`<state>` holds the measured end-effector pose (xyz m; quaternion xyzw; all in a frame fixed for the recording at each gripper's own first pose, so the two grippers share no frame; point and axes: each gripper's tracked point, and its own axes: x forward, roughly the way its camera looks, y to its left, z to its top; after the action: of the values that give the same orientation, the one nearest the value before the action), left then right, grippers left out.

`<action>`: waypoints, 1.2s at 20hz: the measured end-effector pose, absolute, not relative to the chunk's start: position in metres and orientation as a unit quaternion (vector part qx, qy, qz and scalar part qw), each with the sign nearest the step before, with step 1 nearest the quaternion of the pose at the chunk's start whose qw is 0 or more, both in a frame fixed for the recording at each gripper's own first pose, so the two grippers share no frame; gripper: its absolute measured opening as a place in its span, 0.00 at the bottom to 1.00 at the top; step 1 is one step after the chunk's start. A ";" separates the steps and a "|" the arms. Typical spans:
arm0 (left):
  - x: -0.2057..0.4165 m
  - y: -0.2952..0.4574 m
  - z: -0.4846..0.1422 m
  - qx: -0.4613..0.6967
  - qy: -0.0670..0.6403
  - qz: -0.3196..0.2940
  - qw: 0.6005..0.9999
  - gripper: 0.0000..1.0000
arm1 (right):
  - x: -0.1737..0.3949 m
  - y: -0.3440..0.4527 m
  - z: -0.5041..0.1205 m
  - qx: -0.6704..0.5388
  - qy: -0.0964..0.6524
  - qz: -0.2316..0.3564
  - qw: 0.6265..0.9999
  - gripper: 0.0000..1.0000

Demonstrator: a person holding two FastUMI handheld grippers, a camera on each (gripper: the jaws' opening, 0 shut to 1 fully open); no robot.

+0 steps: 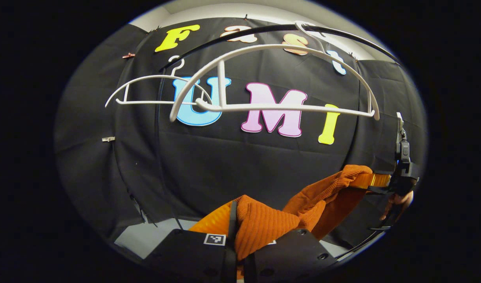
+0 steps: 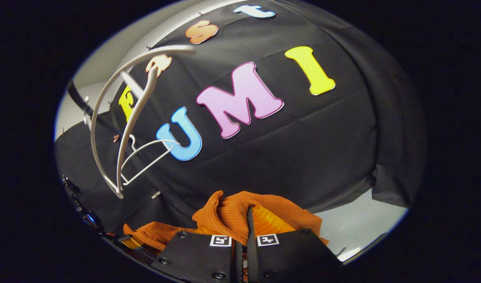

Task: Grasp the clothes on the hanger with both hands and then place them into the laundry hamper below.

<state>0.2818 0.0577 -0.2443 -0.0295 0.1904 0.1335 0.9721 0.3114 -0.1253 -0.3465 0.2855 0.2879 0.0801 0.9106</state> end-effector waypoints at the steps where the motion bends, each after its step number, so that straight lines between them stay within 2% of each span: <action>1: 0.280 0.057 -0.250 -0.031 0.198 0.133 0.971 0.12 | 0.306 -0.115 -0.352 0.285 0.301 0.087 0.906 0.09; 9: 0.268 0.068 -0.300 -0.066 0.258 0.150 0.952 0.15 | 0.272 -0.066 -0.396 0.289 0.379 0.106 0.873 0.09; 11: 0.266 0.068 -0.314 -0.076 0.279 0.150 0.945 0.20 | 0.260 -0.050 -0.405 0.279 0.405 0.117 0.863 0.10; 12: 0.265 0.069 -0.321 -0.079 0.290 0.151 0.942 0.26 | 0.255 -0.043 -0.412 0.271 0.418 0.125 0.858 0.09; 13: 0.262 0.071 -0.328 -0.078 0.302 0.159 0.937 0.30 | 0.251 -0.040 -0.415 0.258 0.427 0.131 0.856 0.03; 17: 0.243 0.087 -0.365 -0.020 0.378 0.177 0.909 0.98 | 0.247 -0.047 -0.432 0.209 0.444 0.128 0.862 0.91; 19: 0.237 0.086 -0.369 -0.006 0.384 0.169 0.908 0.97 | 0.245 -0.049 -0.432 0.208 0.446 0.128 0.861 0.97; 24: 0.238 0.082 -0.343 -0.015 0.348 0.167 0.922 0.96 | 0.239 -0.049 -0.433 0.216 0.448 0.122 0.859 0.97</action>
<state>0.2379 0.0817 -0.3429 -0.0148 0.3479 0.1673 0.9224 0.2392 -0.0487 -0.4327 0.2158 0.4478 0.1225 0.8590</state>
